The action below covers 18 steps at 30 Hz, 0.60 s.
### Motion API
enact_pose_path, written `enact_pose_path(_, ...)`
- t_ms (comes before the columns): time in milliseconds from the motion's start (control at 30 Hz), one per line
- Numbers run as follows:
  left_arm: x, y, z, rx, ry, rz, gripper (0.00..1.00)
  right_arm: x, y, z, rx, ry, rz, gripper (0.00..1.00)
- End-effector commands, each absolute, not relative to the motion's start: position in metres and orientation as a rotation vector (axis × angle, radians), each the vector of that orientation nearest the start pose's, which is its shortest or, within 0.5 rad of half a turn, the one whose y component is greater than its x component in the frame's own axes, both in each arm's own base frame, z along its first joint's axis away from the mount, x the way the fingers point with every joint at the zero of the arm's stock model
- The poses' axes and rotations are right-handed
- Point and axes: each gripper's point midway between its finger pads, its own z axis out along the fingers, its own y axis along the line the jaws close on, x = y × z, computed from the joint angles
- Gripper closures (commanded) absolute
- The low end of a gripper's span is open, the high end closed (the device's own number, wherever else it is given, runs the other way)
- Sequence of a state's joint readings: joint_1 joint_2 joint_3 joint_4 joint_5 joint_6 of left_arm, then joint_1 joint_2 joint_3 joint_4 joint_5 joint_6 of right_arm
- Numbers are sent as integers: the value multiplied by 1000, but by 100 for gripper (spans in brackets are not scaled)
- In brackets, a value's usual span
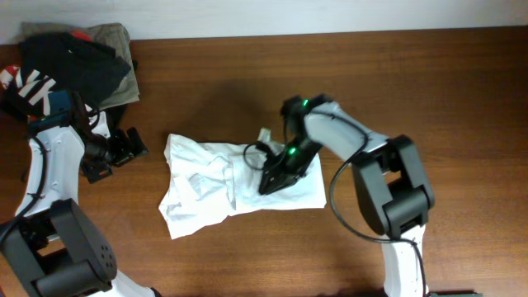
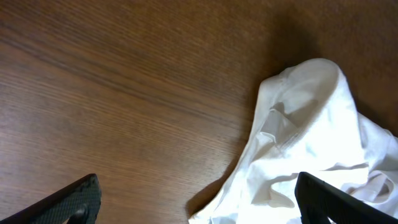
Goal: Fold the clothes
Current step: 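Press the folded right part flat and retract the right gripper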
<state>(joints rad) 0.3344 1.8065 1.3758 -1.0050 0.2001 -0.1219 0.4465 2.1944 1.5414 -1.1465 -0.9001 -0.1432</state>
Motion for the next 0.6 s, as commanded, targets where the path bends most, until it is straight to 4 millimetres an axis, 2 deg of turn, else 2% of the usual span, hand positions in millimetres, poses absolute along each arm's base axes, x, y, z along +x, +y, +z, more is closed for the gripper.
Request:
enact_pose_path(0, 353, 88, 84, -650, 2896, -266, 1, 247, 293, 32, -566, 3125, 1571, 79)
enact_pose_path(67, 353, 88, 84, -651, 2895, -266, 1, 241, 291, 22, -560, 3134, 1566, 77)
enact_pose_path(133, 353, 88, 84, -650, 2895, -267, 1, 246, 285, 17, -551, 3153, 1494, 83)
enact_pose_path(167, 353, 88, 84, -650, 2895, -267, 1, 254, 282, 20, -536, 3149, 1472, 88)
enact_pose_path(267, 353, 88, 84, -651, 2896, -267, 1, 278, 268, 47, -485, 3143, 1404, 89)
enact_pose_path(367, 353, 88, 84, -650, 2896, -267, 1, 300, 235, 81, -478, 3169, 1092, 88)
enact_pose_path(433, 353, 88, 84, -651, 2896, -267, 1, 303, 208, 90, -422, 3215, 915, 85)
enact_pose_path(500, 353, 88, 84, -651, 2897, -267, 1, 301, 192, 86, -354, 3260, 886, 87)
enact_pose_path(567, 353, 88, 84, -651, 2897, -267, 1, 294, 181, 74, -299, 3297, 889, 94)
